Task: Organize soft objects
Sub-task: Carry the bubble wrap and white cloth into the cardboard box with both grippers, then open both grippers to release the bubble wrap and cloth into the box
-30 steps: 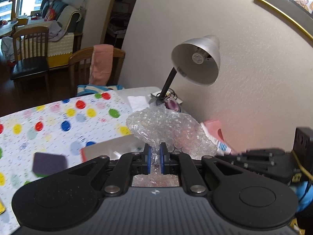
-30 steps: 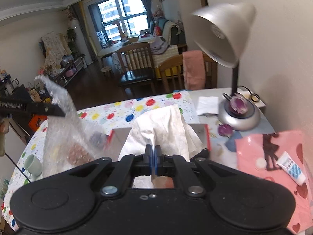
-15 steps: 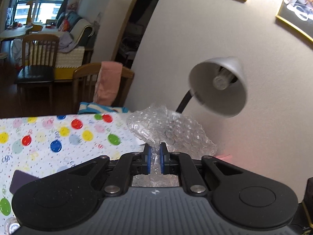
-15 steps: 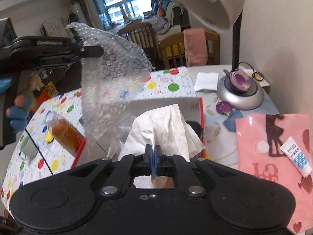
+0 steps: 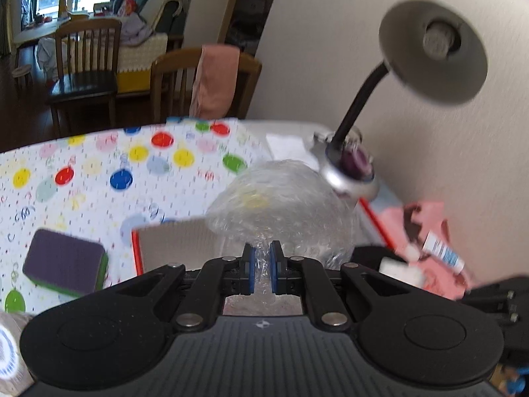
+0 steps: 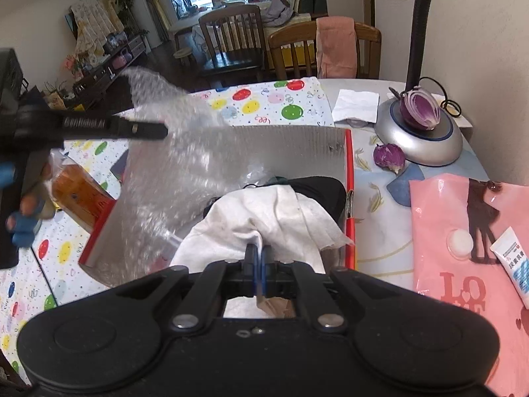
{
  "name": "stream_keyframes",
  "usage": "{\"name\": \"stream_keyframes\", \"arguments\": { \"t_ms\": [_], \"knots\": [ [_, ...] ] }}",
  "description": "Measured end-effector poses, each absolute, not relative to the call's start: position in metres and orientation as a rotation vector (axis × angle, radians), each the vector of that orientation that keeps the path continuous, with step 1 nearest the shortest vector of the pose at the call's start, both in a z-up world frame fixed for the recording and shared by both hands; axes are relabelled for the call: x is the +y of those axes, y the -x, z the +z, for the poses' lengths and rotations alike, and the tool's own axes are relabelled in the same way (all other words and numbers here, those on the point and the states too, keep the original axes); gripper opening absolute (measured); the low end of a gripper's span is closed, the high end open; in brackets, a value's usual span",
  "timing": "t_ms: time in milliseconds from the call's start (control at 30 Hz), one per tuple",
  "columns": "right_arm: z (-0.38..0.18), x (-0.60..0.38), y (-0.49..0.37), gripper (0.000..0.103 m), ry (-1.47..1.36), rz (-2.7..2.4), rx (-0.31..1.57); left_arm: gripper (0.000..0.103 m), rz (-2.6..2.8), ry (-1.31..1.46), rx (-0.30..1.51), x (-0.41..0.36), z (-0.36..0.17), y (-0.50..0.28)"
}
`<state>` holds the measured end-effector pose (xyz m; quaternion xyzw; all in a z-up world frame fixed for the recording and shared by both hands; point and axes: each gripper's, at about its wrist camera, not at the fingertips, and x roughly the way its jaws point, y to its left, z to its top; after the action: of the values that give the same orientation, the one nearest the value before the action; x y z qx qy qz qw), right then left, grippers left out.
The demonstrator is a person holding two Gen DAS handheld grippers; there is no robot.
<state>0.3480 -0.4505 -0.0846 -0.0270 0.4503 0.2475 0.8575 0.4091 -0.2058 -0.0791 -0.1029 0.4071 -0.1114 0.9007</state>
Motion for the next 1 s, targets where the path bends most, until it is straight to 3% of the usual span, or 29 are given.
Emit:
{"name": "stream_keyframes", "arguments": {
  "t_ms": [367, 633, 767, 1000],
  "knots": [
    [-0.108, -0.441, -0.365, 0.004, 0.094, 0.494, 0.974, 0.008, -0.219, 0.134, 0.995, -0.214, -0.119, -0.414],
    [-0.115, -0.44, -0.364, 0.019, 0.121, 0.497, 0.981, 0.008, -0.216, 0.077, 1.01, -0.218, -0.124, -0.412],
    [-0.108, -0.444, -0.36, 0.035, 0.112, 0.497, 0.971, 0.009, -0.218, 0.101, 1.015, -0.215, -0.121, -0.412],
    [-0.092, -0.45, -0.354, 0.046, 0.075, 0.516, 0.944, 0.01, -0.227, 0.168, 1.013, -0.206, -0.113, -0.409]
  ]
}}
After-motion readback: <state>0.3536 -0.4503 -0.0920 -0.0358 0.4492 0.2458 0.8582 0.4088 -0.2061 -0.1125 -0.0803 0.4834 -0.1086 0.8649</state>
